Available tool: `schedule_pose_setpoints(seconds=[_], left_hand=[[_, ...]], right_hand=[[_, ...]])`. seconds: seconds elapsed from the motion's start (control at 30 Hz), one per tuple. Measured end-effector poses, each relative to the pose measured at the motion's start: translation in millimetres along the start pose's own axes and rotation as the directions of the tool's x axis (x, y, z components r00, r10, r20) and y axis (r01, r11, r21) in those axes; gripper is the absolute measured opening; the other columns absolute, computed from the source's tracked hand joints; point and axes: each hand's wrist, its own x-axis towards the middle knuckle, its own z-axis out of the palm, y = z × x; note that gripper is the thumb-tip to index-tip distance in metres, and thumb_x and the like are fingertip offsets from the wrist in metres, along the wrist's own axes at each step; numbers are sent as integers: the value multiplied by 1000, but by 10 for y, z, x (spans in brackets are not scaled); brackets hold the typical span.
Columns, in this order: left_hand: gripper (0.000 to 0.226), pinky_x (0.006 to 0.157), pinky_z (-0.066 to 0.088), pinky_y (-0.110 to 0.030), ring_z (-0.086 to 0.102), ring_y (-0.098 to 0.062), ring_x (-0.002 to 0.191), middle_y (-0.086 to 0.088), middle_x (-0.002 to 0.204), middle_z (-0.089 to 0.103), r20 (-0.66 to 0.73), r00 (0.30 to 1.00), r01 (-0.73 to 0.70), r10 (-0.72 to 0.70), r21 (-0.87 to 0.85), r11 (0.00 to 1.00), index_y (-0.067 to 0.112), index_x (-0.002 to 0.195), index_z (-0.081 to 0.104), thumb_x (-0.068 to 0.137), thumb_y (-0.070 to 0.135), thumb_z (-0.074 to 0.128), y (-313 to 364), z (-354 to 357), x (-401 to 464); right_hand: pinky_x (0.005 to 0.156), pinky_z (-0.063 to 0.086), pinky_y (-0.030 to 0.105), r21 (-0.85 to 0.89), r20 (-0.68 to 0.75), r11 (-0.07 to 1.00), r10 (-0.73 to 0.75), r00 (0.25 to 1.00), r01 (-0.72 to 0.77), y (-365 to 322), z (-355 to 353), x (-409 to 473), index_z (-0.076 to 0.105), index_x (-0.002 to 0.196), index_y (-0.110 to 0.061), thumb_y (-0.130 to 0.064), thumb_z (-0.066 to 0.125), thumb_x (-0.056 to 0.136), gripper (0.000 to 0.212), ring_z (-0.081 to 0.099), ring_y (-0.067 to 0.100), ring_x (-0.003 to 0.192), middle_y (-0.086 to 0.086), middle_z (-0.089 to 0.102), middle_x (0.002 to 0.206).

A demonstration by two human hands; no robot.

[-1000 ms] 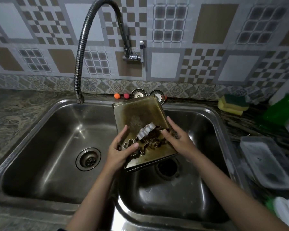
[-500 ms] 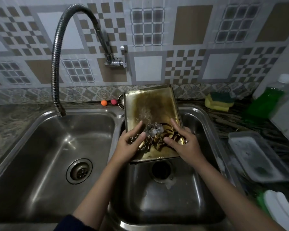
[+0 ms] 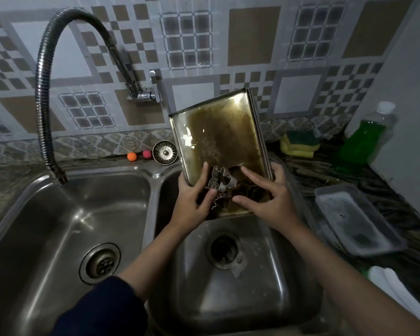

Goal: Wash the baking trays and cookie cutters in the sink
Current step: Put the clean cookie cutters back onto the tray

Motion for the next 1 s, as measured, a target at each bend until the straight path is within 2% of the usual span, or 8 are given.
schedule_pose_setpoints(seconds=[0.1, 0.3, 0.4, 0.5, 0.67, 0.77, 0.83, 1.0], left_hand=[[63, 106, 7, 2, 19, 6, 125, -20, 146, 17, 31, 998, -57, 55, 51, 997, 30, 147, 14, 94, 37, 47, 6, 39, 68], [59, 111, 3, -5, 13, 1, 129, -19, 151, 2, 82, 993, -96, 89, 86, 992, 37, 146, 8, 97, 32, 41, -9, 142, 228], [57, 116, 9, -20, 14, -4, 133, -24, 149, 8, 69, 992, -107, 101, 84, 991, 36, 147, 10, 97, 35, 39, -9, 184, 303], [58, 110, 6, -10, 12, 2, 129, -28, 148, 8, 48, 993, -108, 106, 61, 992, 31, 146, 10, 96, 41, 37, 23, 243, 363], [54, 113, 9, -26, 2, -36, 144, -31, 150, 4, 102, 994, -33, 29, 38, 999, 50, 143, 10, 92, 54, 28, 54, 364, 432], [49, 113, 10, -15, 21, -28, 139, -26, 145, 17, 98, 995, -25, 28, -26, 999, 33, 135, 46, 94, 53, 28, 99, 461, 452], [42, 109, 14, -5, 34, -17, 126, -20, 140, 24, 82, 996, -20, 27, -86, 996, 21, 111, 62, 95, 46, 33, 147, 545, 451], [37, 114, 27, -33, 34, -32, 131, -16, 135, 29, 138, 990, 60, -42, -130, 990, 16, 94, 65, 96, 39, 35, 132, 756, 432]], right_hand=[[101, 30, 3, -48, -28, 998, -34, 999, 33, 13, -36, 15, 60, 124, -23, -41, 81, 62, 69, 34, -16, 122, 3, 40, 129], [105, 35, 16, -123, -43, 989, -91, 995, 85, 52, -127, 66, 62, 125, -21, -44, 81, 64, 68, 45, 15, 126, 9, 41, 133], [107, 36, 19, -172, -53, 977, -136, 989, 125, 49, -164, 121, 62, 124, -19, -41, 84, 63, 69, 44, 16, 126, 12, 40, 132], [106, 34, 16, -207, -47, 965, -176, 983, 163, 52, -206, 175, 60, 125, -21, -42, 84, 63, 70, 41, 11, 124, 12, 38, 131], [101, 35, 9, -213, -52, 968, -147, 988, 133, 95, -305, 183, 56, 129, -26, -31, 89, 61, 76, 43, 1, 121, 9, 37, 133], [96, 33, 2, -243, -89, 965, -120, 989, 95, 138, -353, 138, 52, 130, -29, -19, 85, 62, 75, 36, -14, 120, 3, 34, 133], [95, 38, 10, -273, -111, 960, -87, 990, 54, 162, -393, 117, 50, 130, -31, -9, 81, 63, 77, 40, -6, 118, 8, 37, 133], [87, 52, 35, -325, -95, 944, 25, 995, -55, 195, -483, 71, 44, 133, -37, -7, 78, 68, 80, 50, 24, 117, 14, 38, 135]])
